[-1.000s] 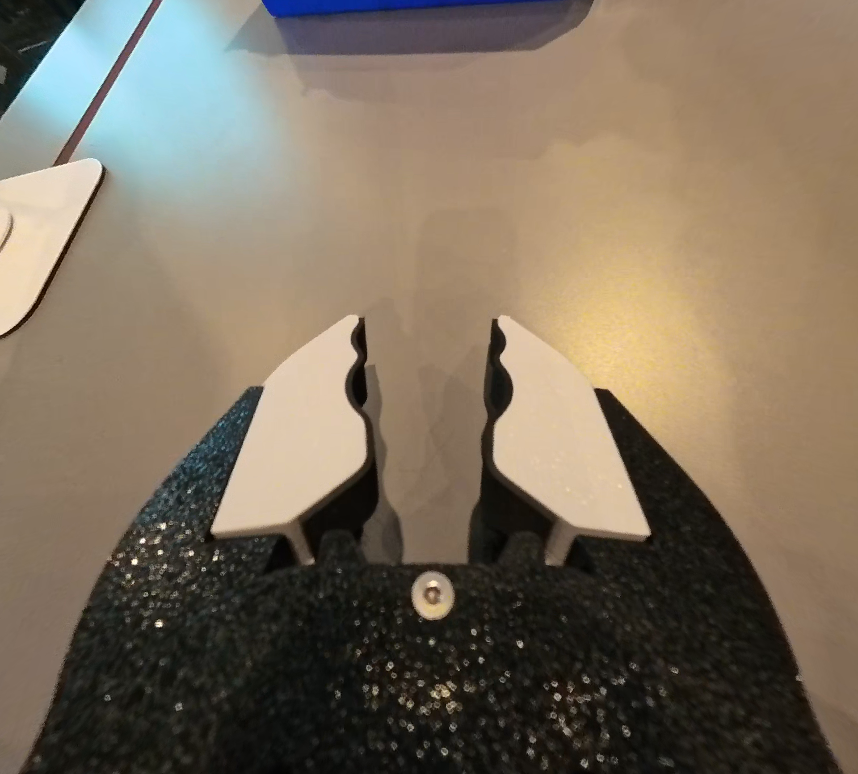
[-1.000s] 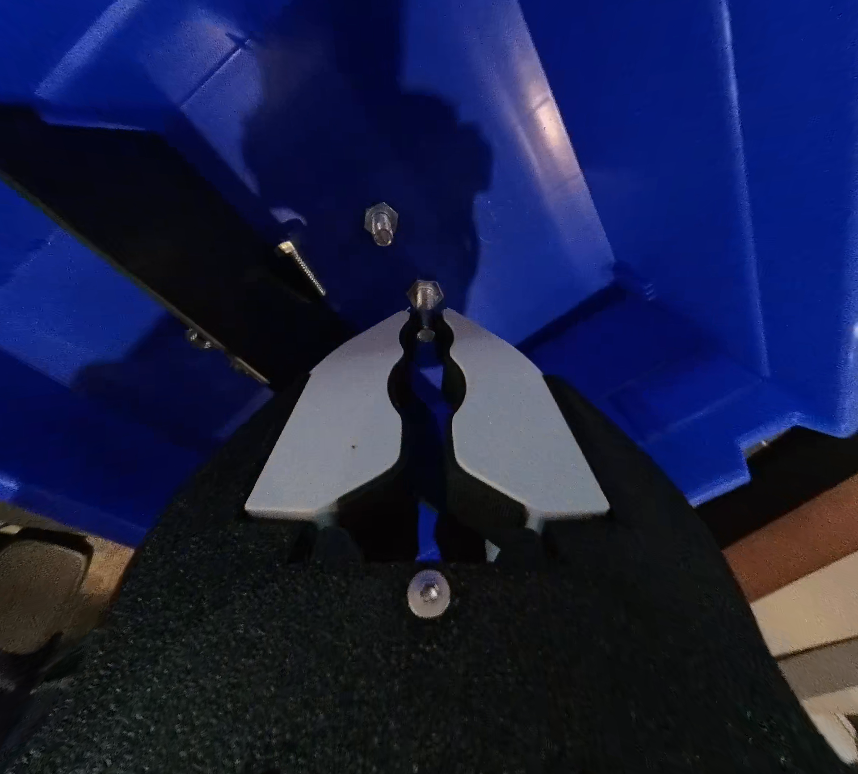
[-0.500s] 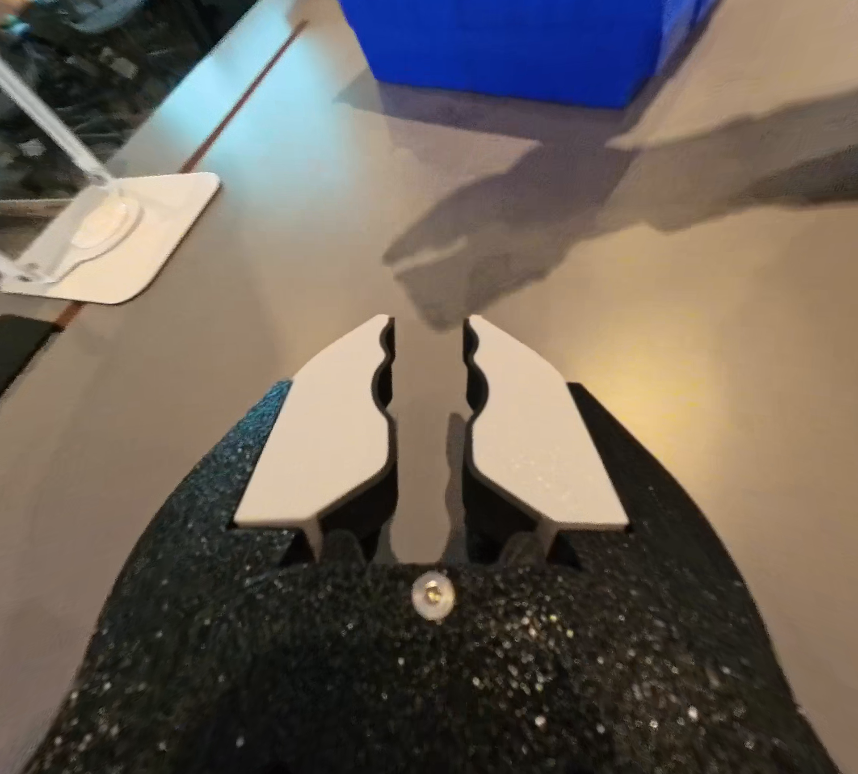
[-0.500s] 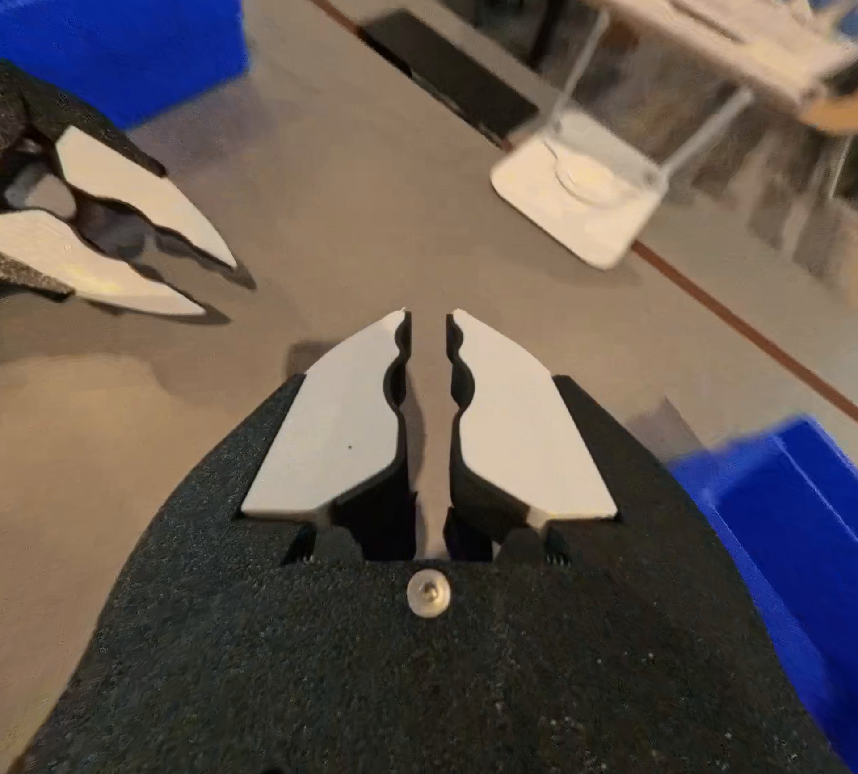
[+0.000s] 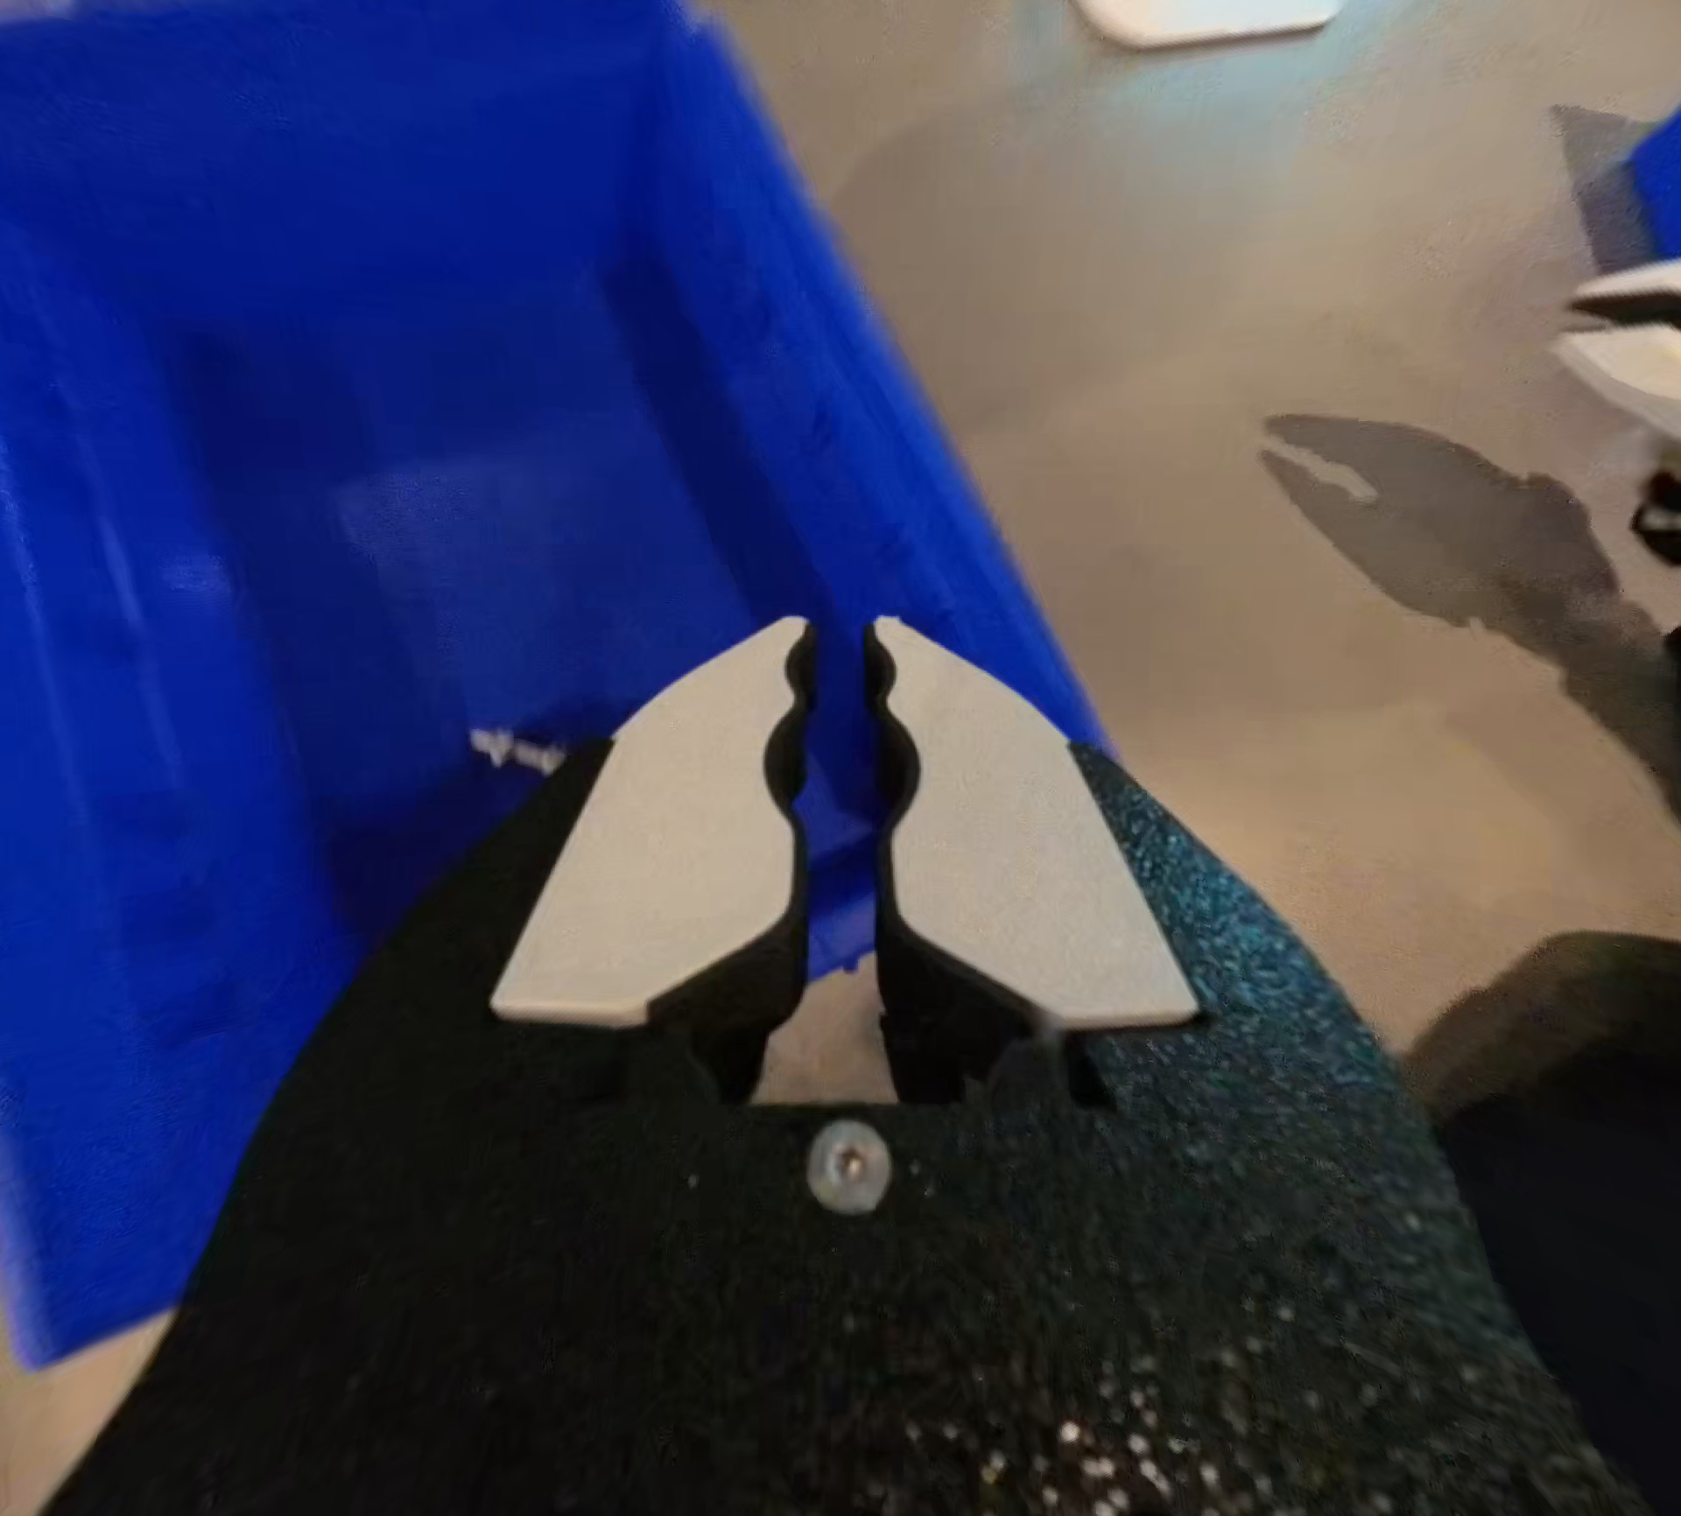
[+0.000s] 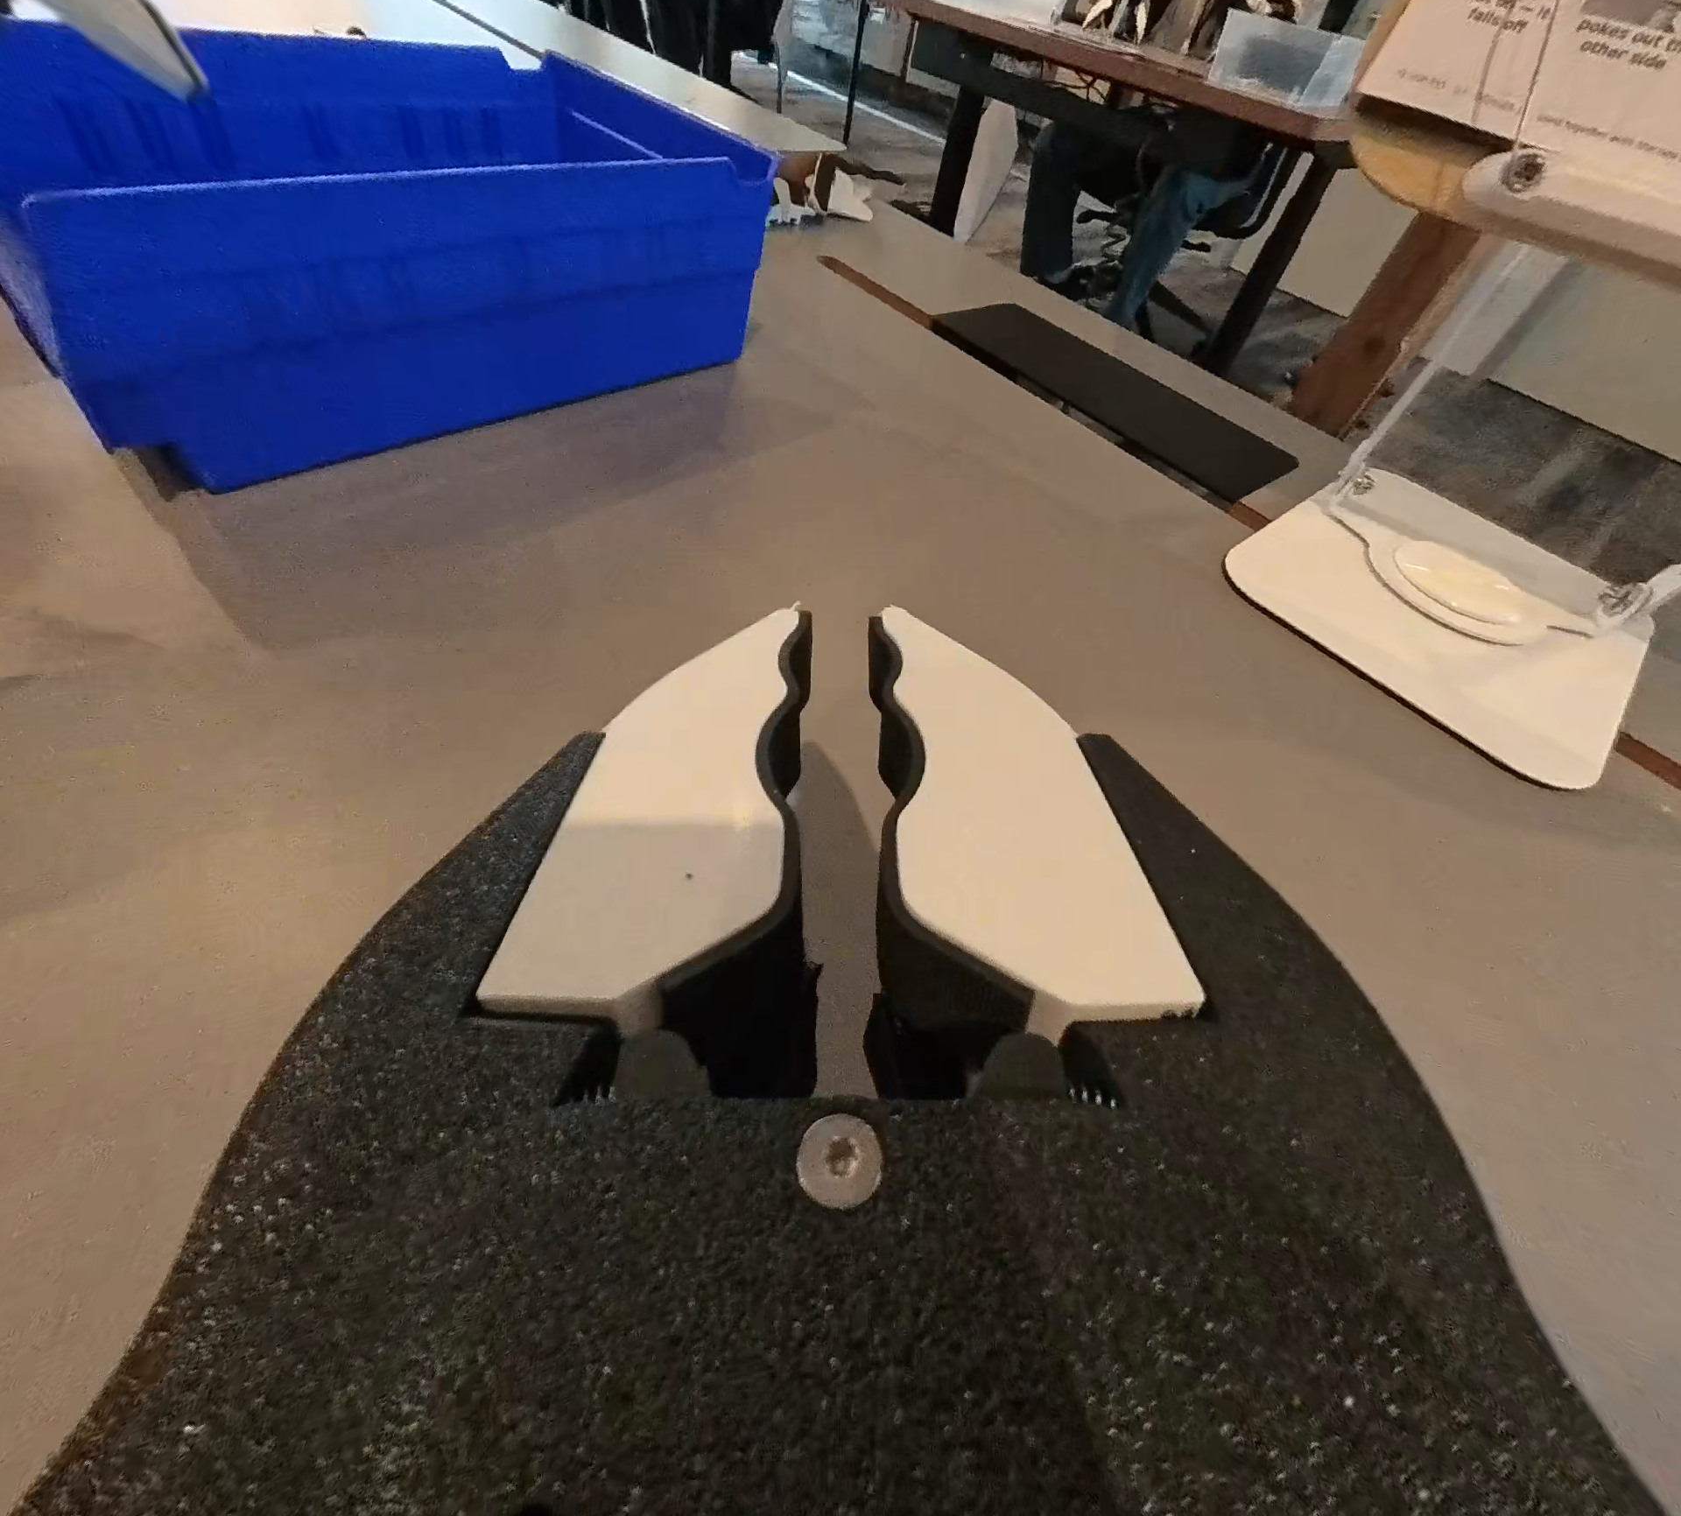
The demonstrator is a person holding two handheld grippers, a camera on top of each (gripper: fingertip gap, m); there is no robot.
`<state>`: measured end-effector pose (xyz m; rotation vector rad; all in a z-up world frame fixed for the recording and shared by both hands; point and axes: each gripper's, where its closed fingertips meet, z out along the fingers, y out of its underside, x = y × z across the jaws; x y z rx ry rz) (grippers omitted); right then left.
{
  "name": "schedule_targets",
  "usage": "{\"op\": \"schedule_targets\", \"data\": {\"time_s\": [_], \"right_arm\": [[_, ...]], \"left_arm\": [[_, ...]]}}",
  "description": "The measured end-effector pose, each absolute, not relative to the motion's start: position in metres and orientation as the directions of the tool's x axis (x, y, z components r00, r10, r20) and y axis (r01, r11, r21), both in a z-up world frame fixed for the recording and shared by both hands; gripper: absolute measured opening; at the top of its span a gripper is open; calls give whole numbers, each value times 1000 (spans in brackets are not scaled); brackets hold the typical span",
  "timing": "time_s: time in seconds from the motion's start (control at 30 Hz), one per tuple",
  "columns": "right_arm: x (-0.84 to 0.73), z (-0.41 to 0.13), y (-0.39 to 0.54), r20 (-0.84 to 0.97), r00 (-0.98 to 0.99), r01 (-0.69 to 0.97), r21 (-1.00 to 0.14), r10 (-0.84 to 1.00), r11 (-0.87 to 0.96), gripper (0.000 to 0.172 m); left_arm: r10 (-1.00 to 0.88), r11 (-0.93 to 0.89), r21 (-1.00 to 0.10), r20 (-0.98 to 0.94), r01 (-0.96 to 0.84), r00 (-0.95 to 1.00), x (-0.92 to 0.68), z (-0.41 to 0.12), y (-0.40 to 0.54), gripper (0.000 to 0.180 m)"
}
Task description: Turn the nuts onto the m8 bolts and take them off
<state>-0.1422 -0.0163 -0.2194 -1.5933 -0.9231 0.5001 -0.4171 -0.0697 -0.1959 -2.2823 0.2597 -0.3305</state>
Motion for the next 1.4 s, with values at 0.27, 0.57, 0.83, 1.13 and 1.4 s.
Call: {"op": "schedule_targets", "data": {"time_s": [0.27, 0.57, 0.83, 1.13, 1.4], "right_arm": [[-141, -219, -19, 146, 596, 270, -963, 789, -26, 10], [-144, -215, -24, 161, 582, 268, -963, 797, -1, 9], [-146, -209, -30, 198, 570, 281, -959, 798, 37, 8], [-149, -208, -34, 181, 548, 265, -964, 817, 35, 8], [-139, -196, -32, 187, 555, 226, -972, 811, 70, 9]], "left_arm": [[128, -948, -238, 329, 213, 936, -460, -277, -74, 24], [321, -939, -32, 269, 342, 908, -470, -301, -77, 51], [293, -953, -20, 210, 303, 933, -466, -308, -71, 31], [0, -973, -227, 149, 34, 989, -452, -287, -67, 30], [-628, -573, -601, -114, -557, 770, -349, -178, -49, 29]]}}
